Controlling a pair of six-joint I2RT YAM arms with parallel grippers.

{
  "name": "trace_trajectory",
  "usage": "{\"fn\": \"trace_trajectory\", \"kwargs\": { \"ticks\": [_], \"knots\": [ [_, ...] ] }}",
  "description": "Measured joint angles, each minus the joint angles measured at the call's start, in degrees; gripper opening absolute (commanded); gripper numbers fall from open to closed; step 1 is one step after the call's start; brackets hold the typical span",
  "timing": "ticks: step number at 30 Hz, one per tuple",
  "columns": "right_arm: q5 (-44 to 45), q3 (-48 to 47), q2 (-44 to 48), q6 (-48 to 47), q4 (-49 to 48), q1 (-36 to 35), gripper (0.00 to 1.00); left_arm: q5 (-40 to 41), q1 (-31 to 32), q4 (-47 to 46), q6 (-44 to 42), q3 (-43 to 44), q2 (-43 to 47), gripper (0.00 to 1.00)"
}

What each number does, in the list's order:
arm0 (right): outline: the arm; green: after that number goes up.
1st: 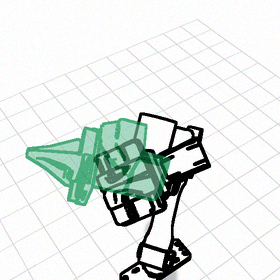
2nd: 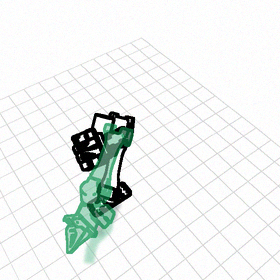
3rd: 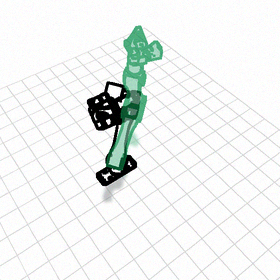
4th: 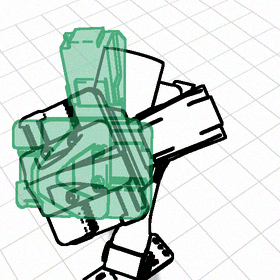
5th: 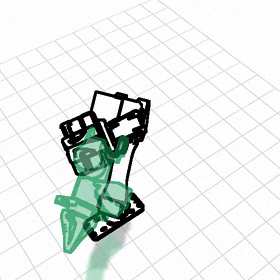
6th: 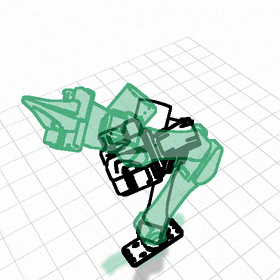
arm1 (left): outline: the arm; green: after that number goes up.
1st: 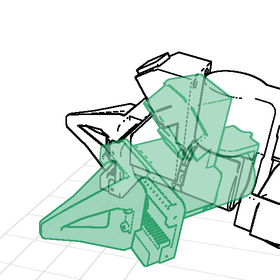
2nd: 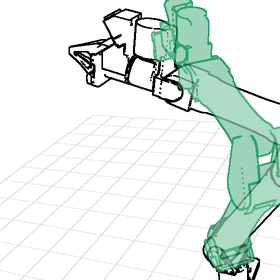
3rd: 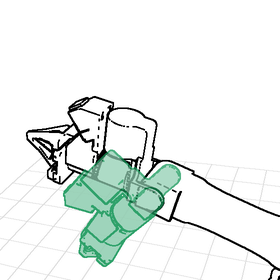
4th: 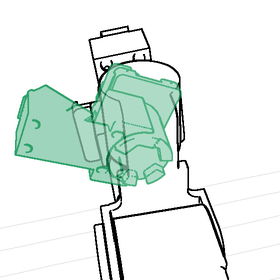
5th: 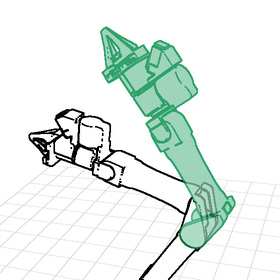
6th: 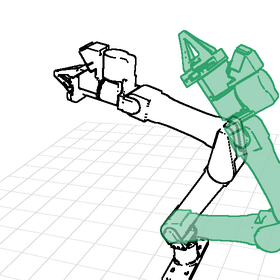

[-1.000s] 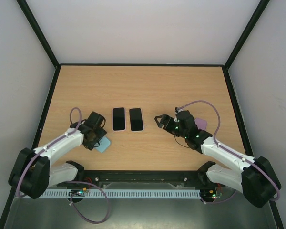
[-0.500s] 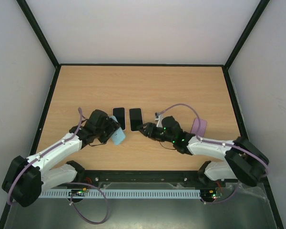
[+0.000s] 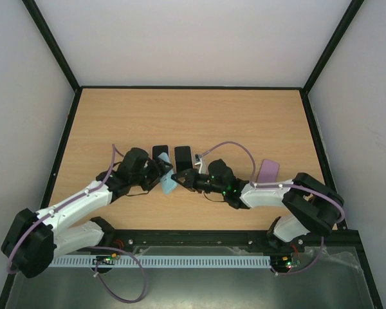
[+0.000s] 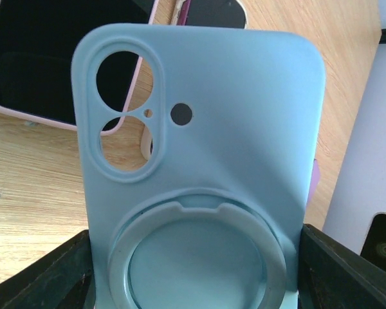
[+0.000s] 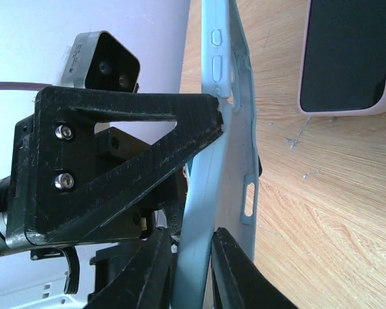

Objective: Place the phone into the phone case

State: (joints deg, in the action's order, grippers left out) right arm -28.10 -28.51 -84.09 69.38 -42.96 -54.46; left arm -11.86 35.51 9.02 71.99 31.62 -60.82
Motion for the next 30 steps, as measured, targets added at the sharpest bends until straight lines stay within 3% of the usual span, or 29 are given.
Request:
{"fn": "trace_trajectory", "kwargs": {
  "ticks": [5, 10, 15, 19, 25, 30],
  "knots": [
    [-0.52, 0.26, -1.14, 2.29, -2.54, 0.07, 0.02, -0.02, -0.04, -1.68, -0.07, -0.74, 0.20, 0.75],
    [-0.50, 1.18, -1.20, 3.52, -4.02, 0.31, 0.02, -0.15, -0.04, -2.43, 0.00, -0.96, 0.33, 0.98],
    [-0.63, 1.27, -0.07, 2.32, -2.82, -0.07, 0.02, -0.13, 0.22, -2.67, -0.50, -0.96, 1.07, 0.99],
    [2.82, 1.11, 4.28, -1.64, 6.43, -0.07, 0.02, 1.44, 0.22, -1.33, -2.21, -0.76, 2.75, 0.99],
    [16.92, -0.68, 13.03, -8.76, 29.00, -0.07, 0.02, 7.50, 0.22, 4.39, -5.95, 1.07, 4.26, 0.99],
    [27.56, -1.05, 16.76, -11.47, 40.35, -0.07, 0.02, 11.17, 0.20, 7.45, -8.26, 1.36, 5.25, 0.99]
  ]
}}
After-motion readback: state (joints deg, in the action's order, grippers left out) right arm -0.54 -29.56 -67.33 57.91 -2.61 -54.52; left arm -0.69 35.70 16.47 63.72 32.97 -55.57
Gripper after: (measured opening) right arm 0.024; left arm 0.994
